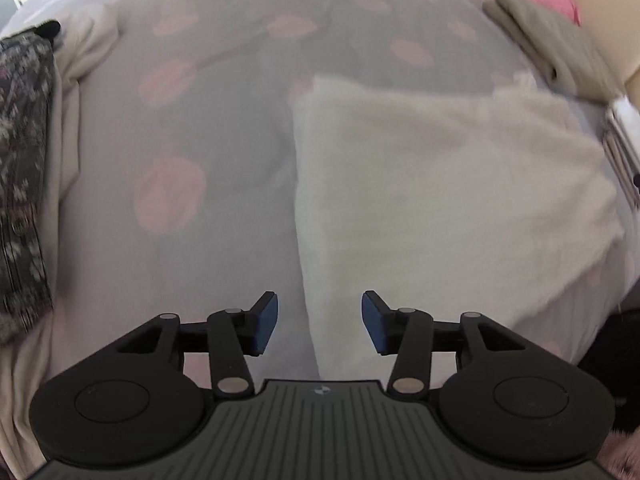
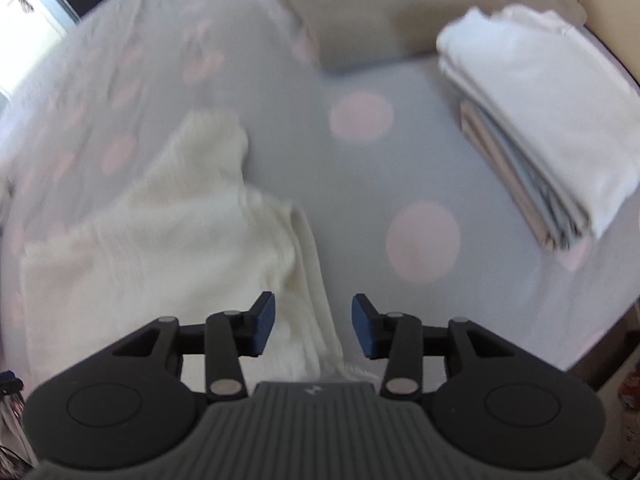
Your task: Fold clothes
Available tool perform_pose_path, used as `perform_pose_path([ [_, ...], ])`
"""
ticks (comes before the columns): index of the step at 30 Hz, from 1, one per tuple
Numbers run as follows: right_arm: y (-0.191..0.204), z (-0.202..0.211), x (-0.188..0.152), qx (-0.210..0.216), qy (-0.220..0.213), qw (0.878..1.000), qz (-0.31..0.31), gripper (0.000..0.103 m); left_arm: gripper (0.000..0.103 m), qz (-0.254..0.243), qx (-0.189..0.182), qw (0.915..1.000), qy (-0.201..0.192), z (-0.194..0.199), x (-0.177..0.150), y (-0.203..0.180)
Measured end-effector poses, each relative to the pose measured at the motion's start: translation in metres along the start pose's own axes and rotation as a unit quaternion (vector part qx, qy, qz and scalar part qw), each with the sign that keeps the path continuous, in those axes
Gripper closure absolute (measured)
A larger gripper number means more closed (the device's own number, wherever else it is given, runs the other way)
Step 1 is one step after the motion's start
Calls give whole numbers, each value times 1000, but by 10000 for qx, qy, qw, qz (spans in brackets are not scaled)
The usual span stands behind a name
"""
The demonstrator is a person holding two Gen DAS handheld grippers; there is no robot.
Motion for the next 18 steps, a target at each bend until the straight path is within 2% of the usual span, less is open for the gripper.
perform_pose_path([
  [3, 8, 2, 26, 137, -372, 9992, -13, 56, 59, 266, -28, 9994, -235, -8, 22, 2],
  [7, 35, -20, 55, 365, -527, 9979, 86, 56, 59, 403, -71, 9979, -505, -29, 44, 1],
  [12, 75, -54, 71, 713, -473, 9956, 369, 56, 59, 413, -27, 9973, -599, -55, 63, 1],
  [17, 101, -87, 77, 789, -306, 9928, 852, 56, 59, 655, -143, 9953, -694, -76, 84, -1],
  [18, 104, -94, 78, 770, -254, 9924, 923, 58, 65, 688, -188, 9949, -713, -80, 86, -2],
])
Point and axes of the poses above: each gripper's, at about its wrist camera, not at the fingertips, and z roughly against the way its jaws point, y to its left, x to its top, the point moved 7 cm from there along -z, roughly the way its jaws point, and after that the axes turned 3 degrees about z, right-handed, at the moved point
